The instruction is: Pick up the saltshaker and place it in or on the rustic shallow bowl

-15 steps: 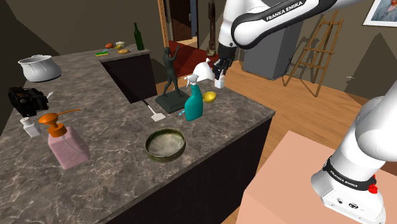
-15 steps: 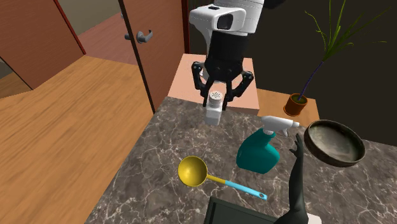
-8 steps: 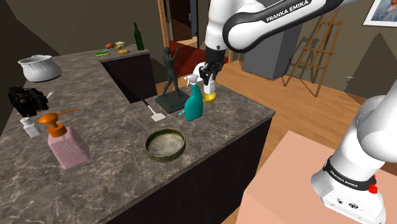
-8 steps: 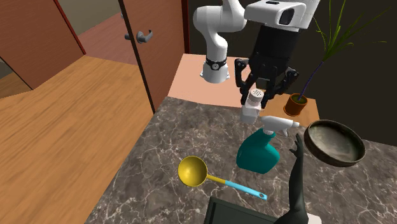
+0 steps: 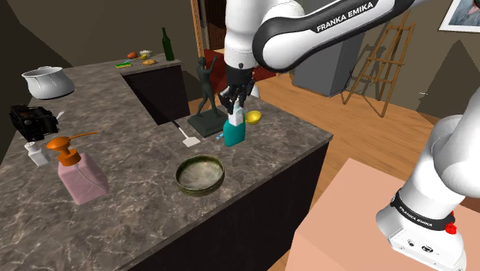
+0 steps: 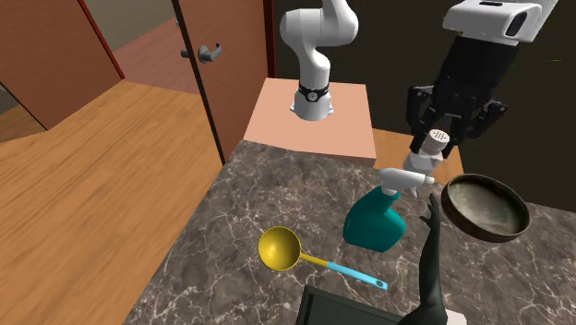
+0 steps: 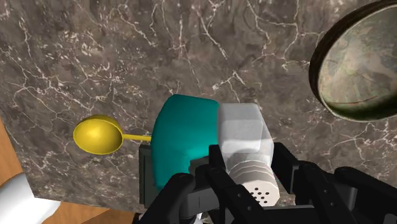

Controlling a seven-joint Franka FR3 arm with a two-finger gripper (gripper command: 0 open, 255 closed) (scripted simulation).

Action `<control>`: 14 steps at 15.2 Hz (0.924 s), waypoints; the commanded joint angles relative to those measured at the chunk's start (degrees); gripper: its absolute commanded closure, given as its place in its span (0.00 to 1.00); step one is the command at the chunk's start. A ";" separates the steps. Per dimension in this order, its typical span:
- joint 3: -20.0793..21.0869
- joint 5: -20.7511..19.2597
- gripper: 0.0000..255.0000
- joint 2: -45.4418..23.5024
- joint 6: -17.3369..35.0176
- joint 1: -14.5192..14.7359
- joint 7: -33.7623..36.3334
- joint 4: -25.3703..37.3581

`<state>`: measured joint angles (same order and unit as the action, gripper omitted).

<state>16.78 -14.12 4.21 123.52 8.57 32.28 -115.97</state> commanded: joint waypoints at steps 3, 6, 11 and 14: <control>3.04 -2.13 1.00 -3.87 -2.87 2.46 5.99 5.13; 5.07 -4.03 1.00 -7.27 -5.30 4.60 10.32 9.53; 7.75 -7.73 1.00 -14.16 -10.12 9.00 17.08 18.51; 8.44 -9.43 1.00 -17.37 -11.62 11.10 19.72 22.05</control>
<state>25.14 -22.95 -11.96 112.16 19.17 51.30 -95.06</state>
